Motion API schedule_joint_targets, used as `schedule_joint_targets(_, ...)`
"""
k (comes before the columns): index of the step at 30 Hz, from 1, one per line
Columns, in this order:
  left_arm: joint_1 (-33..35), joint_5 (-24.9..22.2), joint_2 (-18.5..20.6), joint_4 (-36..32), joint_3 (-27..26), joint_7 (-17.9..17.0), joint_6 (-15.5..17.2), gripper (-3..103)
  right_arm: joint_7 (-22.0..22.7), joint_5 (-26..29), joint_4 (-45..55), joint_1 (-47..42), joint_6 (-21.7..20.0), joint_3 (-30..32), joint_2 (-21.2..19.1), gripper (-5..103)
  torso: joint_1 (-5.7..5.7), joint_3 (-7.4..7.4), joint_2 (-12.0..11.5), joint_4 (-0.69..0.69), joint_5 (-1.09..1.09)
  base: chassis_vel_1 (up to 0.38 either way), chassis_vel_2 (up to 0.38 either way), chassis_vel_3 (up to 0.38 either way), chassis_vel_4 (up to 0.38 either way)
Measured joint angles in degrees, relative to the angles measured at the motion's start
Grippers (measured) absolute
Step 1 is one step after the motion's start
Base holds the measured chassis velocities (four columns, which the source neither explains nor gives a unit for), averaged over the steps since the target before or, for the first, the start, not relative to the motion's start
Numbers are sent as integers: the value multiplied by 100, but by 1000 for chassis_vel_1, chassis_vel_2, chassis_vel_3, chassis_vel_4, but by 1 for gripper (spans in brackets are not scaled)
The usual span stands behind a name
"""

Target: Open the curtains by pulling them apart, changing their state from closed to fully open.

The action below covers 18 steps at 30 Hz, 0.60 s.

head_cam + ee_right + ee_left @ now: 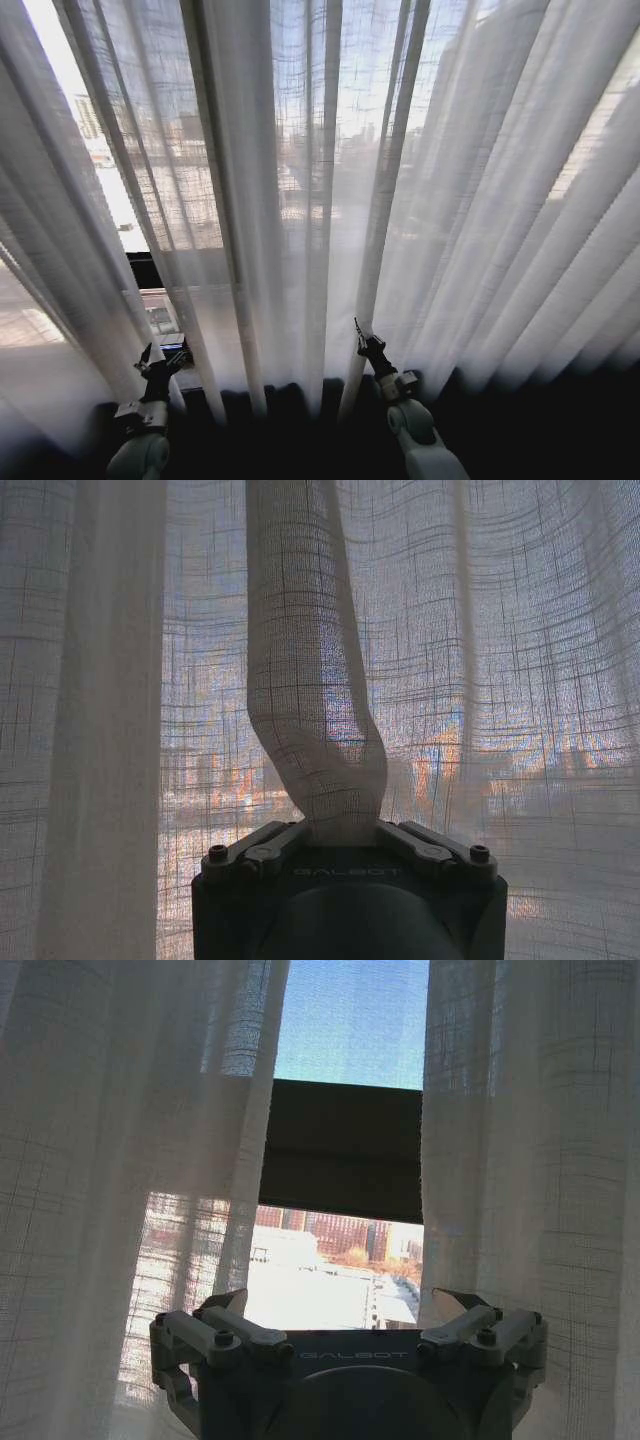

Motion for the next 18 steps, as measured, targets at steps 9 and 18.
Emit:
schedule_joint_targets(9, 0, 0, 0, 0, 0, 0, 0, 100, -16, 8, -19, 39, 0, -6, 7, 0, 0, 0, 0, -1, 0, -140, -150, 171, 143)
schedule_joint_targets(18, 0, 0, 0, 0, 0, 0, 0, 100, -65, 14, -51, 59, 12, 10, -2, 0, 0, 0, 0, -1, 0, -276, -280, 298, 277)
